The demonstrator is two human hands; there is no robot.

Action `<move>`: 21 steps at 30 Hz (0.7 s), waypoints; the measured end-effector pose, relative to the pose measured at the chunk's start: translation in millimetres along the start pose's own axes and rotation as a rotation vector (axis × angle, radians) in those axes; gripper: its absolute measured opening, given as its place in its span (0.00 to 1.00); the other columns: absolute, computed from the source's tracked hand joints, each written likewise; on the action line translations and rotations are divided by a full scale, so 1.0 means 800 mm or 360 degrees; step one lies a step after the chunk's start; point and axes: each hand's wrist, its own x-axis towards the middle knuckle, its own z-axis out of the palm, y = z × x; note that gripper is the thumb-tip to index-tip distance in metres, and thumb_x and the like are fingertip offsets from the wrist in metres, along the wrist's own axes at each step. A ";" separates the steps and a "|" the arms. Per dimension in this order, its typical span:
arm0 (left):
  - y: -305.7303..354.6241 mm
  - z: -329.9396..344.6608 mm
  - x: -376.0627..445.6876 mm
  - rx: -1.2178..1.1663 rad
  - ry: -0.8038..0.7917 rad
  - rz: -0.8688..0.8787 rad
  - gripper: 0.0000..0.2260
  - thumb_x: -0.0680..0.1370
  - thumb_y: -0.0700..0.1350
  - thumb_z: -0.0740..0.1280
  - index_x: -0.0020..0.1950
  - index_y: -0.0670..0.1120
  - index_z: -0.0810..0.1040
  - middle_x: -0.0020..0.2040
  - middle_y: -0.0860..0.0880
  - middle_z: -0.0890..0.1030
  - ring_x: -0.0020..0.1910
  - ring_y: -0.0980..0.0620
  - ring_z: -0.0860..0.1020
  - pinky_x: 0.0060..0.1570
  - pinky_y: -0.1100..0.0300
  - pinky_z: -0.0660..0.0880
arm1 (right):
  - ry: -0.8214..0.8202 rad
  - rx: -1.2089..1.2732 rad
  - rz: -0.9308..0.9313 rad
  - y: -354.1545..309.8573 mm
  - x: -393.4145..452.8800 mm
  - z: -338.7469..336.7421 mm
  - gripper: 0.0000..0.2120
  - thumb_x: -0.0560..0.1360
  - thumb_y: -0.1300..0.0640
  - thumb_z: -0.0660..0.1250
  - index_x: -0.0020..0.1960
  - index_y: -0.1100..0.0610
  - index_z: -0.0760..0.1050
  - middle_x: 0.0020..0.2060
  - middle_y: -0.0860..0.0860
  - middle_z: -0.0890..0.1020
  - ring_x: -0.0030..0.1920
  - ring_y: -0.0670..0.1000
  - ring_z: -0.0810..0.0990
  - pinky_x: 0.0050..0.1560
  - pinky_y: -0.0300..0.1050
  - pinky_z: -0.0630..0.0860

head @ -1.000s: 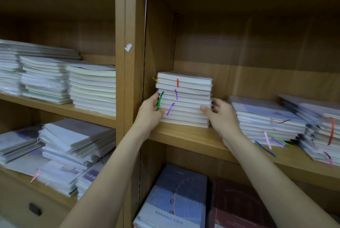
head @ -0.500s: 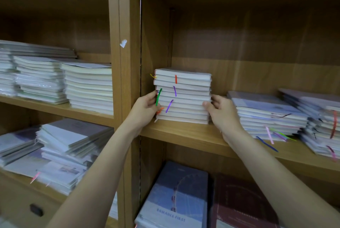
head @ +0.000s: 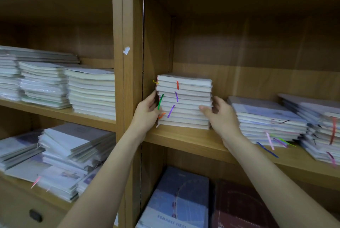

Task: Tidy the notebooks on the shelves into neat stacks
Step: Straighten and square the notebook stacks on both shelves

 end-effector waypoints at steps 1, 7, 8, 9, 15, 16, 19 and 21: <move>0.000 0.001 0.000 -0.0043 0.0002 0.0021 0.26 0.77 0.32 0.60 0.74 0.46 0.60 0.71 0.49 0.68 0.71 0.52 0.65 0.67 0.57 0.66 | 0.0003 -0.0020 -0.0031 -0.001 0.000 0.000 0.23 0.76 0.51 0.65 0.70 0.54 0.68 0.60 0.48 0.77 0.62 0.49 0.74 0.62 0.46 0.69; -0.003 0.001 0.004 -0.0059 0.0000 0.0054 0.26 0.77 0.30 0.59 0.74 0.45 0.62 0.70 0.48 0.70 0.69 0.52 0.68 0.64 0.60 0.68 | 0.0069 0.0013 -0.0065 -0.004 0.003 0.002 0.18 0.79 0.56 0.61 0.68 0.57 0.70 0.60 0.54 0.78 0.62 0.53 0.75 0.62 0.48 0.71; -0.002 0.002 0.003 -0.0045 0.0003 0.0060 0.26 0.77 0.31 0.59 0.74 0.45 0.62 0.70 0.48 0.70 0.69 0.52 0.68 0.64 0.59 0.68 | 0.0064 -0.0009 -0.0064 -0.004 0.003 0.001 0.18 0.79 0.56 0.61 0.68 0.56 0.71 0.59 0.53 0.79 0.62 0.52 0.75 0.59 0.45 0.71; -0.001 0.003 0.002 -0.0019 0.0012 0.0073 0.25 0.77 0.31 0.59 0.73 0.45 0.62 0.70 0.48 0.70 0.69 0.52 0.68 0.64 0.59 0.68 | 0.0059 -0.0027 -0.0066 -0.005 0.003 0.000 0.17 0.79 0.55 0.61 0.67 0.56 0.71 0.59 0.53 0.79 0.62 0.52 0.75 0.57 0.43 0.70; 0.001 0.008 -0.001 0.0096 0.0025 0.0151 0.24 0.78 0.32 0.60 0.73 0.46 0.62 0.68 0.50 0.71 0.69 0.54 0.68 0.64 0.60 0.68 | -0.0004 0.0039 -0.0058 -0.009 -0.002 -0.002 0.18 0.79 0.54 0.62 0.68 0.55 0.69 0.57 0.48 0.78 0.61 0.49 0.75 0.55 0.41 0.69; 0.002 0.007 -0.001 0.0086 0.0025 0.0142 0.25 0.78 0.32 0.60 0.73 0.46 0.62 0.68 0.50 0.71 0.68 0.54 0.68 0.63 0.61 0.68 | -0.0003 0.0060 -0.0054 -0.009 -0.002 -0.002 0.18 0.78 0.53 0.63 0.68 0.54 0.70 0.56 0.46 0.78 0.60 0.48 0.75 0.53 0.40 0.68; 0.005 0.006 -0.001 -0.0119 0.0013 0.0134 0.22 0.78 0.37 0.61 0.72 0.46 0.64 0.64 0.53 0.74 0.62 0.58 0.73 0.54 0.70 0.72 | 0.0067 0.0107 -0.0037 -0.009 -0.003 -0.001 0.18 0.78 0.50 0.62 0.65 0.55 0.73 0.56 0.48 0.80 0.59 0.48 0.76 0.47 0.38 0.69; 0.006 0.008 0.002 -0.0236 0.0053 0.0111 0.18 0.79 0.41 0.61 0.69 0.47 0.69 0.60 0.53 0.77 0.57 0.60 0.75 0.47 0.74 0.74 | 0.0125 0.0187 -0.0026 -0.010 -0.002 -0.001 0.15 0.79 0.51 0.61 0.61 0.58 0.76 0.52 0.50 0.81 0.55 0.47 0.78 0.49 0.39 0.69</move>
